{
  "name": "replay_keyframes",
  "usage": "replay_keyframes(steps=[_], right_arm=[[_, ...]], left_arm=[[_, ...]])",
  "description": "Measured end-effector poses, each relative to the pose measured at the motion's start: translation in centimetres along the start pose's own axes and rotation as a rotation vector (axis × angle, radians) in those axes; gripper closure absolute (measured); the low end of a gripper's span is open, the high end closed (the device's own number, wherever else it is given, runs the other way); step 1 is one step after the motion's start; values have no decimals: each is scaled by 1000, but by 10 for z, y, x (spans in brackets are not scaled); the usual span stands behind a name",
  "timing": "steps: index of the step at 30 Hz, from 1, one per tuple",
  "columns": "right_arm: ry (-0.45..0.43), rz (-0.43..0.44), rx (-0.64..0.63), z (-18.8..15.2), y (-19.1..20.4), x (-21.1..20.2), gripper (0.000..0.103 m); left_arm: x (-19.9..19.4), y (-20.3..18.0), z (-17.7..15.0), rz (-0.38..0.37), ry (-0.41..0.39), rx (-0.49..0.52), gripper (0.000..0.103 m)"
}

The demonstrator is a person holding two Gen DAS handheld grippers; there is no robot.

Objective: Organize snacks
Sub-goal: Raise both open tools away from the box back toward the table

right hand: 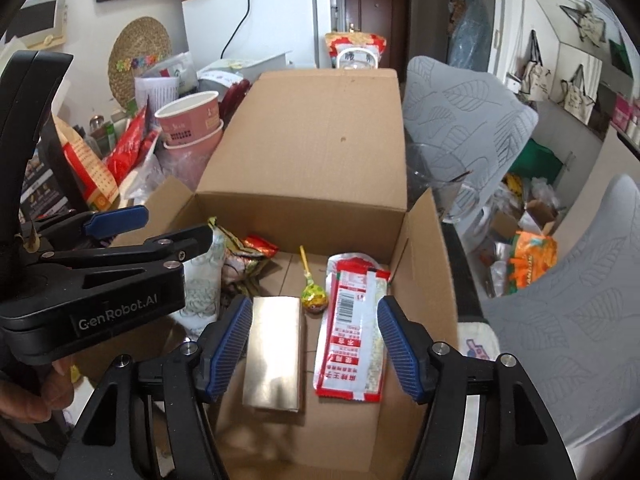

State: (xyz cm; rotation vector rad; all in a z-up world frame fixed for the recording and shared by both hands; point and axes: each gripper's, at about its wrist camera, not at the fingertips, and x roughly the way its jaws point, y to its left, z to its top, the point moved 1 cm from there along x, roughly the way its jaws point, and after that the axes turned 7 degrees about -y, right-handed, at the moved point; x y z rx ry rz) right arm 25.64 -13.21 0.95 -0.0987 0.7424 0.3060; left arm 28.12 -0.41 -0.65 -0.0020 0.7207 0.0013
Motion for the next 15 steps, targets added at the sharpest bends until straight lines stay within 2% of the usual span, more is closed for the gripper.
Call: replay_keyframes(steps=[15], right_arm=[[-169, -8, 4, 14, 6, -95, 37]], left_arm=[[-102, -9, 15, -14, -150, 21, 35]])
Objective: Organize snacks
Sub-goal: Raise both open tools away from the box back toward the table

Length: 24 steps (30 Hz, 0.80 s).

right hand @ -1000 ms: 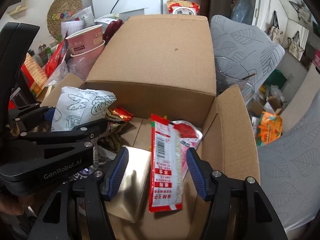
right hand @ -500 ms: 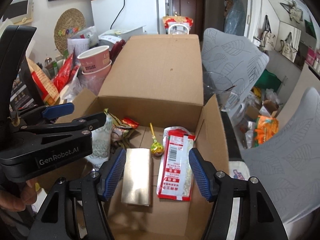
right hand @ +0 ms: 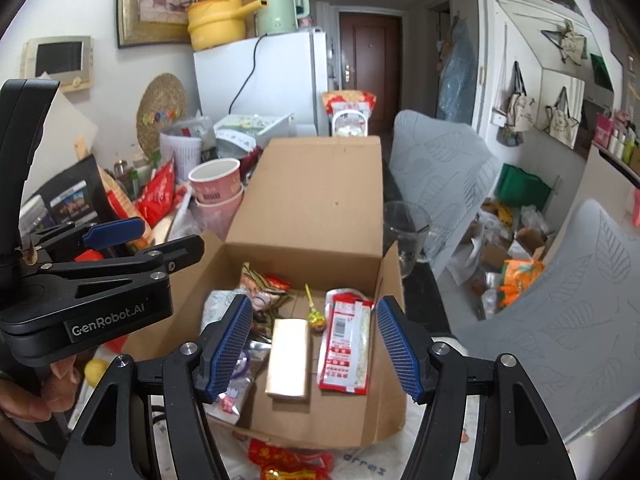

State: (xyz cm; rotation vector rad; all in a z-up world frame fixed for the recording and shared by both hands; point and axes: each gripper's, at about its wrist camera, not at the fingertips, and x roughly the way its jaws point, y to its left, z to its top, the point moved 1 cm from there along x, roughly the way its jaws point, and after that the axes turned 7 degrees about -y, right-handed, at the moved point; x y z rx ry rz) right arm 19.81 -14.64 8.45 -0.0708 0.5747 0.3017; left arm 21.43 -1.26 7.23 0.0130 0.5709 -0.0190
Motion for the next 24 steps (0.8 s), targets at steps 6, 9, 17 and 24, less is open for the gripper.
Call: replay_keyframes(steps=[6, 9, 17, 24], right_arm=[[-66, -7, -7, 4, 4, -41, 37], [-93, -10, -14, 3, 8, -59, 37], [-156, -16, -50, -5, 23, -107, 37], [-181, -10, -57, -23, 36, -137, 33]], left_arm=[[-42, -3, 2, -19, -53, 7, 35], [-60, -6, -1, -31, -75, 11, 35], [-107, -7, -14, -73, -118, 13, 35], [-143, -6, -35, -88, -129, 19, 35]])
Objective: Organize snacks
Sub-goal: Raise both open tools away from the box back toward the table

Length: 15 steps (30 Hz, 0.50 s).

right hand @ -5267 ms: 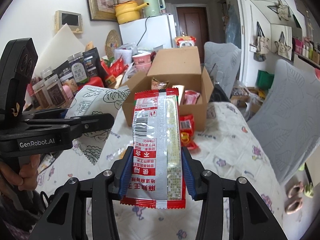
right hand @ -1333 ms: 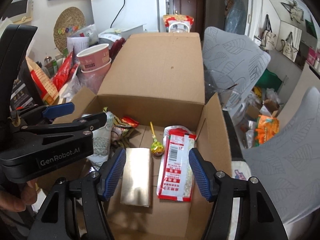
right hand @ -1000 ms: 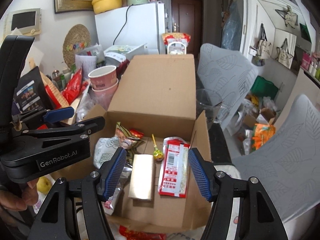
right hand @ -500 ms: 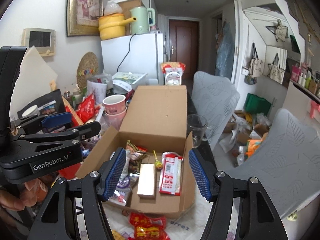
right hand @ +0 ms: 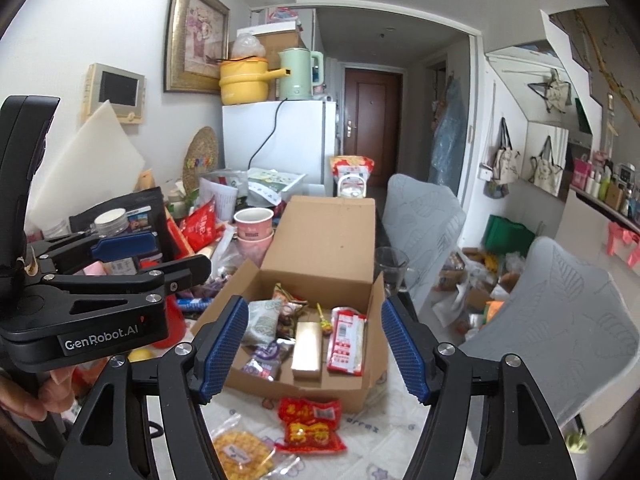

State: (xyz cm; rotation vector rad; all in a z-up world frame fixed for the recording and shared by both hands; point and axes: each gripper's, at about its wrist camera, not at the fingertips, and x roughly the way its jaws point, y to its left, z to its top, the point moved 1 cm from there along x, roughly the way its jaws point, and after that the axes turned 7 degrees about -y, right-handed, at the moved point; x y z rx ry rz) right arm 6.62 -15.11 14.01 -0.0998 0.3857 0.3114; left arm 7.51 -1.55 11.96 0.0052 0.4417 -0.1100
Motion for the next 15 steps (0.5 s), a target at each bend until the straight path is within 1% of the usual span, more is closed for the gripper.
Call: replay_keyframes(steps=[2, 3, 4, 7, 15], right_arm=[[1, 5, 0, -6, 4, -7, 33], [2, 7, 2, -9, 6, -11, 32], [4, 9, 5, -13, 8, -15, 30], [6, 15, 7, -22, 11, -25, 30], [15, 23, 36, -48, 19, -50, 30]], left_arm=[[-9, -1, -7, -1, 0, -1, 31], [-15, -1, -11, -4, -1, 0, 24], [-19, -1, -14, -5, -5, 0, 22], [-28, -4, -23, -10, -3, 6, 22], [-54, -13, -51, -50, 12, 21, 22]])
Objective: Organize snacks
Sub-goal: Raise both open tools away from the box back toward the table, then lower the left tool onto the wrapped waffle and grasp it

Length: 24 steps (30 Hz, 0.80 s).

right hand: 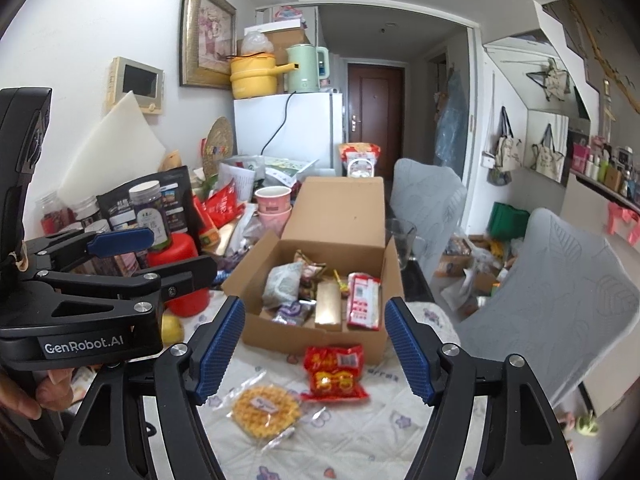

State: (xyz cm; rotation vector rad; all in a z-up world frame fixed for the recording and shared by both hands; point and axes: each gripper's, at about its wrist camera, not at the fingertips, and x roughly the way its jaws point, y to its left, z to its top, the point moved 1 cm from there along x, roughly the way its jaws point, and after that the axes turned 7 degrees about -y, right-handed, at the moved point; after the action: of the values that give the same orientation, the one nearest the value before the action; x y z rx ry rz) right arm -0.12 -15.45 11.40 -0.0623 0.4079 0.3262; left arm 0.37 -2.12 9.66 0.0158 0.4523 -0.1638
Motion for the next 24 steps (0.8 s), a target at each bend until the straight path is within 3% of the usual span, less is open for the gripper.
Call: replay_keyframes(steps=[10, 24], right_arm=[[52, -23, 38, -40, -3, -16, 30], [196, 10, 91, -105, -9, 7, 30]], left_arm=[[-8, -9, -36, -30, 46, -3, 22], [28, -4, -96, -53, 180, -44, 22]])
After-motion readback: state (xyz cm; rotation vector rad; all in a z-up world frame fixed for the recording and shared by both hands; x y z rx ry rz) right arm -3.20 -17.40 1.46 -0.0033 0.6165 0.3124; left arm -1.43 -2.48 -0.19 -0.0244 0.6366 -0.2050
